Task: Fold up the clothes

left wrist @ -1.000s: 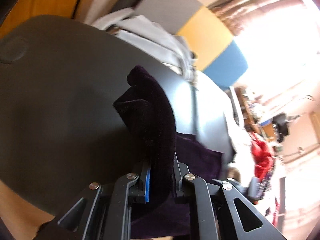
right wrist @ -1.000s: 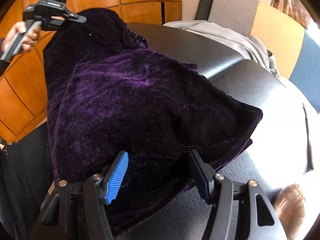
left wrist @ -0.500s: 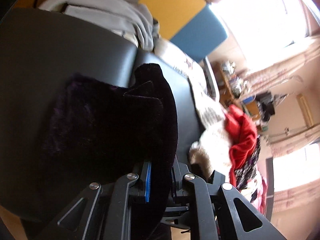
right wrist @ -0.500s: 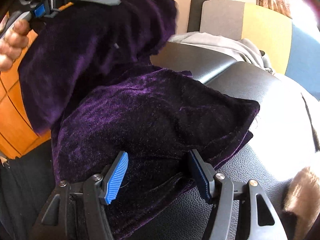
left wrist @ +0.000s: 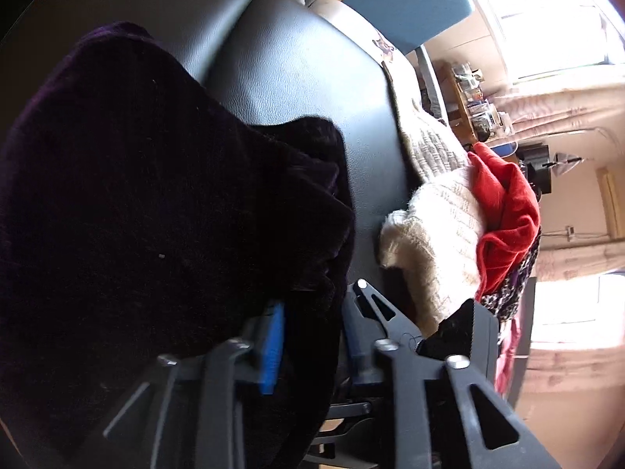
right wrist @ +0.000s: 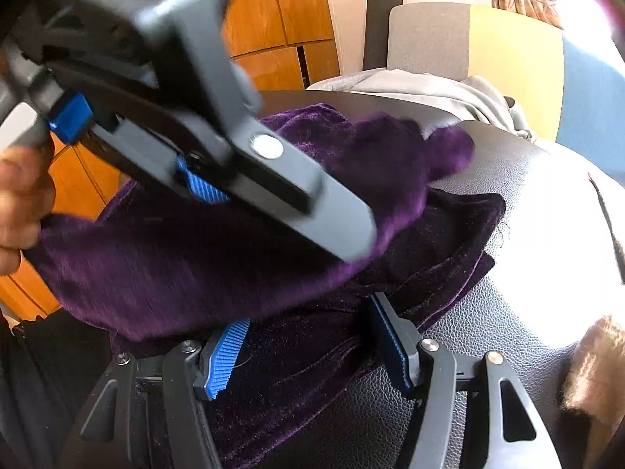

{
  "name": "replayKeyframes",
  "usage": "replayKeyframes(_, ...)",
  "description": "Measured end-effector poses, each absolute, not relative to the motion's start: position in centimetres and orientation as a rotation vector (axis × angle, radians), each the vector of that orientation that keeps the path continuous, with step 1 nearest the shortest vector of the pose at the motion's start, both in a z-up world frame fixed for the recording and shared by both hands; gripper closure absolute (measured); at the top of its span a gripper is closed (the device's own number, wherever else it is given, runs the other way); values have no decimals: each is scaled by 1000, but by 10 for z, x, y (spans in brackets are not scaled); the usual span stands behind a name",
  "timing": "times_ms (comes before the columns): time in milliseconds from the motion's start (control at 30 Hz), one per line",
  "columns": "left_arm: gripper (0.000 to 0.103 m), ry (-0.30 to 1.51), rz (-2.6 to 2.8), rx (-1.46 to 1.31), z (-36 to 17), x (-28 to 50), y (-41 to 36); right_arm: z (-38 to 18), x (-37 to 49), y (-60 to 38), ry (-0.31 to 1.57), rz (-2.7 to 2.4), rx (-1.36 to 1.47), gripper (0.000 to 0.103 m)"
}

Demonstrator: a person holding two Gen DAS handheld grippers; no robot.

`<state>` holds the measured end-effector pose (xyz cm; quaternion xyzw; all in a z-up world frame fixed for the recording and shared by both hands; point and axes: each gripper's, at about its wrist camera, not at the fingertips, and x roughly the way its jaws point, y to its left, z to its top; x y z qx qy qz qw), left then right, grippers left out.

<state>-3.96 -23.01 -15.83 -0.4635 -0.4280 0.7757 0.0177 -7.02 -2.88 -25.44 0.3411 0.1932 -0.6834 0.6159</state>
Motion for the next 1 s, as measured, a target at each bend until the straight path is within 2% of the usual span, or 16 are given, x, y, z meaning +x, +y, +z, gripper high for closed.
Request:
replayKeyframes(200,54,-1349,2341,-1404,-150,-43,-224,-246,-64,-21,462,-1594,783,39)
replayKeyframes(300,45,-1368,2463,-1359,-144,-6,-260,-234,-57,3,475,-1602,804,39)
replayKeyframes(500,44,-1397,2709,-1251,-133,66,-334,-210,-45,49,501,-1619,847,39)
replayKeyframes(567,44,-1352,2770,-1287,-147,87,-339,-201,-40,64,494,-1617,863,39)
replayKeyframes(733,44,-1267,2803,-1260,-181,122,-329,-177,-15,72,187,-1423,899,38)
replayKeyframes(833,44,-1189,2819,-1210,-190,132,-317,-201,-4,50,128,-1387,1009,38)
replayKeyframes(900,43,-1154,2817,-1167,-195,134,-311,-228,-2,33,103,-1385,1128,41)
replayKeyframes(933,42,-1157,2805,-1144,-197,134,-309,-233,1,36,77,-1389,1168,46)
replayKeyframes(1000,41,-1156,2780,-1098,-200,133,-305,-253,0,28,16,-1408,1241,66)
